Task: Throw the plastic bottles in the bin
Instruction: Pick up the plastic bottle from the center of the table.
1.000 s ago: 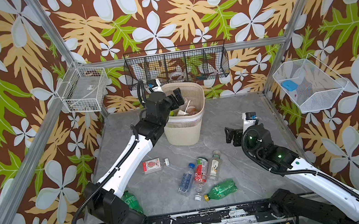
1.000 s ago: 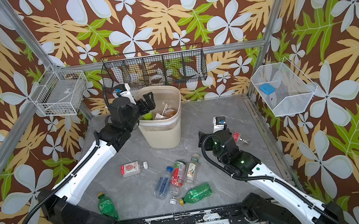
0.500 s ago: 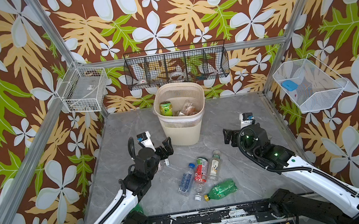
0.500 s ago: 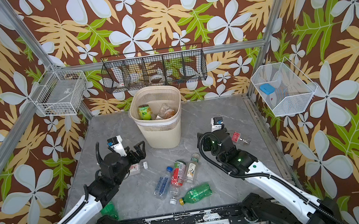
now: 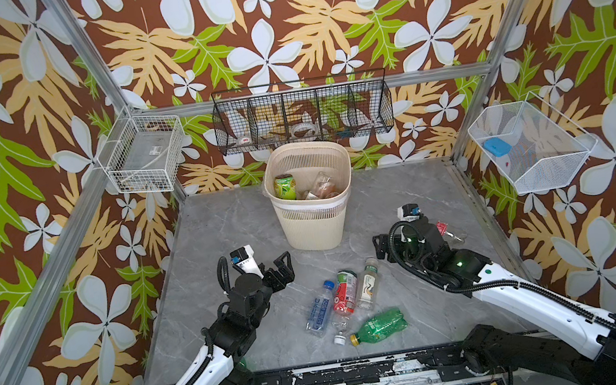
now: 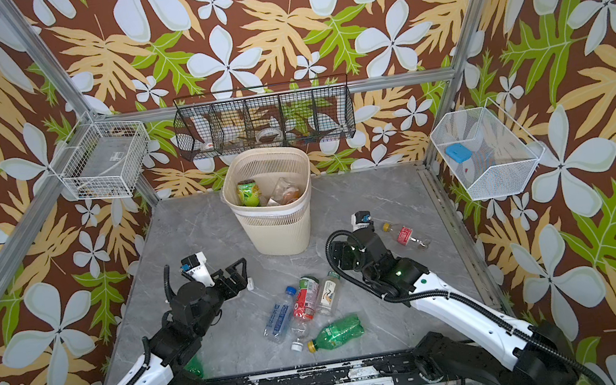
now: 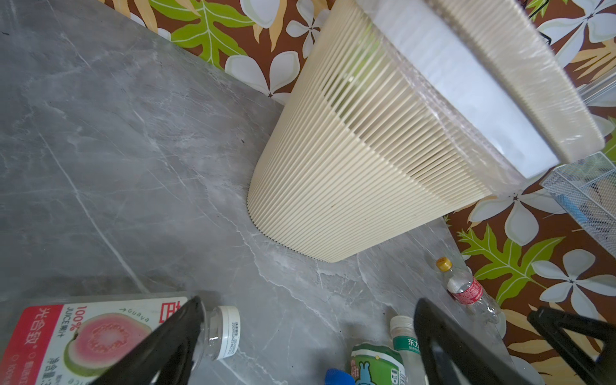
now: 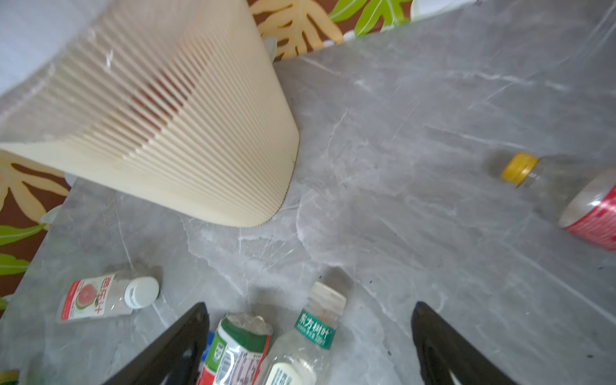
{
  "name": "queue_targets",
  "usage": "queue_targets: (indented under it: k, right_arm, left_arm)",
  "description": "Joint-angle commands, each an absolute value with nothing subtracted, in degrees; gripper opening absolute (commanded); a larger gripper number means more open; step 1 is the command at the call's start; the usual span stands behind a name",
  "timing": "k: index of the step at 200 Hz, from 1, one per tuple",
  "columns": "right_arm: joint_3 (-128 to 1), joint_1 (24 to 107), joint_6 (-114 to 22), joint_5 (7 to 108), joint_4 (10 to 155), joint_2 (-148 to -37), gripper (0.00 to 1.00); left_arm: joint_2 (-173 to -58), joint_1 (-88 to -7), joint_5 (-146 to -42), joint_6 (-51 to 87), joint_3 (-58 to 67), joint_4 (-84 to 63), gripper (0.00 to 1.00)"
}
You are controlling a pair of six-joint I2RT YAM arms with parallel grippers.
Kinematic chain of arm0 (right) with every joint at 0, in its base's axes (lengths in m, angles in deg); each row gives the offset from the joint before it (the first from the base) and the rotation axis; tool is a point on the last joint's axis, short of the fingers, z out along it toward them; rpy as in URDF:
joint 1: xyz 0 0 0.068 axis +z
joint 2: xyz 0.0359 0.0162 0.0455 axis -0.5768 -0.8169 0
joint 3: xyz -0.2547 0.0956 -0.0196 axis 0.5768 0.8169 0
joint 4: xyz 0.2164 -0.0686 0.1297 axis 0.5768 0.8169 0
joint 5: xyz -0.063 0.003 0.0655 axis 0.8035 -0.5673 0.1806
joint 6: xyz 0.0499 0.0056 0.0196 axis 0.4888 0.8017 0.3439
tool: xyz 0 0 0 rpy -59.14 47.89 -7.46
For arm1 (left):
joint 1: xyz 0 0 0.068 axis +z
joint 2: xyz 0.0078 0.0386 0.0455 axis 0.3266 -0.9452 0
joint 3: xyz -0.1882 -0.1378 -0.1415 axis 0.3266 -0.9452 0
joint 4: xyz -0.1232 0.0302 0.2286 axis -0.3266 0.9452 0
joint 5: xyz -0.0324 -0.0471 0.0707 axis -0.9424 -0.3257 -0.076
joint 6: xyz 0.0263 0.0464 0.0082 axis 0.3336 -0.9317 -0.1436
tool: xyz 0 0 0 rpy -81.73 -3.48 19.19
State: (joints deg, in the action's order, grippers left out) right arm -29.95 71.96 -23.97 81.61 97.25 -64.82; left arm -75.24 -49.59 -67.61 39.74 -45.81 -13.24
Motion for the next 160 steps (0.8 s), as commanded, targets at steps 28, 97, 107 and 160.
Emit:
queue_targets:
  k: [28,97,107,160]
  right_arm:
    - [-25.95,79.53,-13.33,81.73,100.01,-65.66,0.89]
    - [-24.17,88.29,-7.73,83.17,98.26,-71.94,0.87]
    - [-24.10,88.31,-7.73,83.24,97.62,-72.99,0.87]
    - [-23.64,88.31,-7.41,82.54,93.66,-77.87,0.84]
  left_arm:
    - [-75.22,-49.47,-65.55,40.43,-45.96,-13.46,1.00]
    - [-74.74,-49.47,-64.95,41.24,-47.08,-12.78,1.00]
    - [-74.52,-49.47,-64.78,41.28,-47.15,-12.58,1.00]
    - [-73.72,-49.47,-64.40,41.28,-47.28,-11.97,1.00]
